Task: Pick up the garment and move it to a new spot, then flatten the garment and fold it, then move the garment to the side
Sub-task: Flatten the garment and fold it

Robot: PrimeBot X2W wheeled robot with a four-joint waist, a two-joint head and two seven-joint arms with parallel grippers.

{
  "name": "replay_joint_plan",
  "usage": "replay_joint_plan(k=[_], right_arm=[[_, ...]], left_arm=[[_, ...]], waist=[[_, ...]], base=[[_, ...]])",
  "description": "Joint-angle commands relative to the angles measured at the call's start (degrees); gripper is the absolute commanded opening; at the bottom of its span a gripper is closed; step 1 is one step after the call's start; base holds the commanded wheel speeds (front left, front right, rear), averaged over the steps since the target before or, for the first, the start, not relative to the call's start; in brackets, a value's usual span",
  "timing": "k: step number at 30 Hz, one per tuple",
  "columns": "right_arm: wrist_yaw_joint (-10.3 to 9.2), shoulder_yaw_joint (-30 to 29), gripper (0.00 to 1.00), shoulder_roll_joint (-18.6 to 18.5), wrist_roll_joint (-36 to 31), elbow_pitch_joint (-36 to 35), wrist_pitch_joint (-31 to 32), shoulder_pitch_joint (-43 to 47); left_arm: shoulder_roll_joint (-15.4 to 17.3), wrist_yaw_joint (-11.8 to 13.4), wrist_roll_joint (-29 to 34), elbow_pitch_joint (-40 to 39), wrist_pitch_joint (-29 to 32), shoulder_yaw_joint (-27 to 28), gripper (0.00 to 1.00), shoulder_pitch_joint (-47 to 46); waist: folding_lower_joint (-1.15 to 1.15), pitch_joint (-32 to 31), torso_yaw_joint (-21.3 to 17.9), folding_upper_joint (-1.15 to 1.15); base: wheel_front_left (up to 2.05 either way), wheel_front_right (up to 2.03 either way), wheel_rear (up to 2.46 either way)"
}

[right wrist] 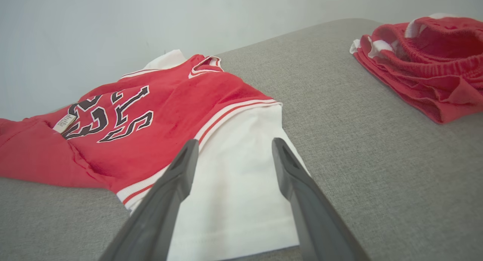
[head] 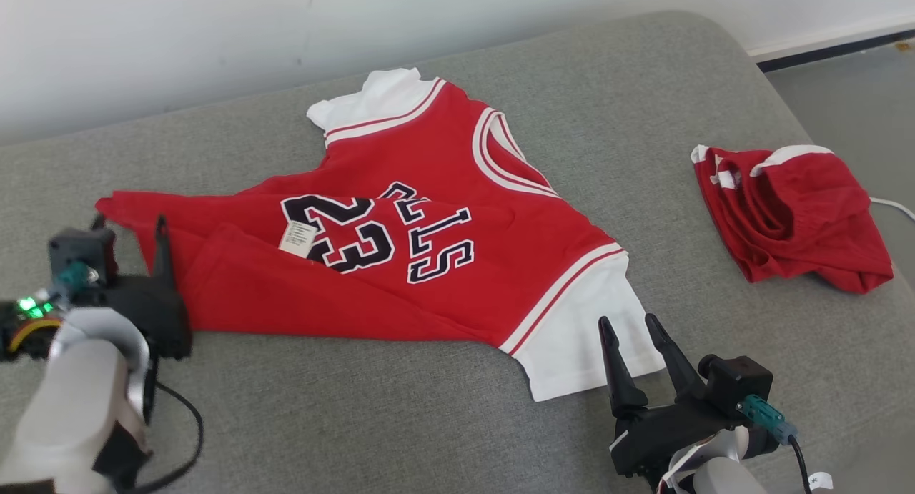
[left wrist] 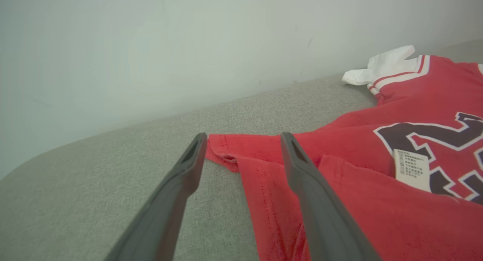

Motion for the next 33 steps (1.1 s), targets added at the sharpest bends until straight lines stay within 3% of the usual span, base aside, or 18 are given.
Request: replay_joint_plan(k=[1,8,13,19,33], right_arm=[[-0.15,-0.1,1.0,0.1,-0.1,0.0,-0.2,0.5],[-0.15,-0.7,1.0,-0.2,-0.6,0.1,-0.2,0.8],[-0.15,-0.4,1.0,-0.2,-0.8,0.3,-0.2,0.8],[-0.15,0.6,1.0,-0.2,-0.5,0.4,-0.2,-0.1],[-0.15,0.3,1.0,-0.3,0.1,0.1,-0.2,-0.6]], left_arm=[[-0.1,0.4,-0.4,-0.3,-0.2,0.6,1.0,1.3],[-4.1,1.7,-1.3,-9.5,-0.2,4.2,1.0,8.9],[-6.9,-0.1,-0.5,-13.5,-0.2,4.2,1.0,12.3],[-8.4,-2.5,1.3,-11.2,-0.2,2.0,1.0,10.0],[-6.6,-3.3,2.5,0.0,3.3,-0.1,1.0,-1.2]], waist=[[-0.01,-0.2,0.4,-0.01],[-0.01,-1.4,2.1,-0.01],[-0.01,-1.8,2.8,-0.01],[-0.01,-1.1,2.3,-0.01],[-0.01,2.5,-0.3,-0.01]], base=[[0.0,0.0,0.0],[0.0,0.0,0.0],[0.0,0.0,0.0],[0.0,0.0,0.0],[0.0,0.0,0.0]])
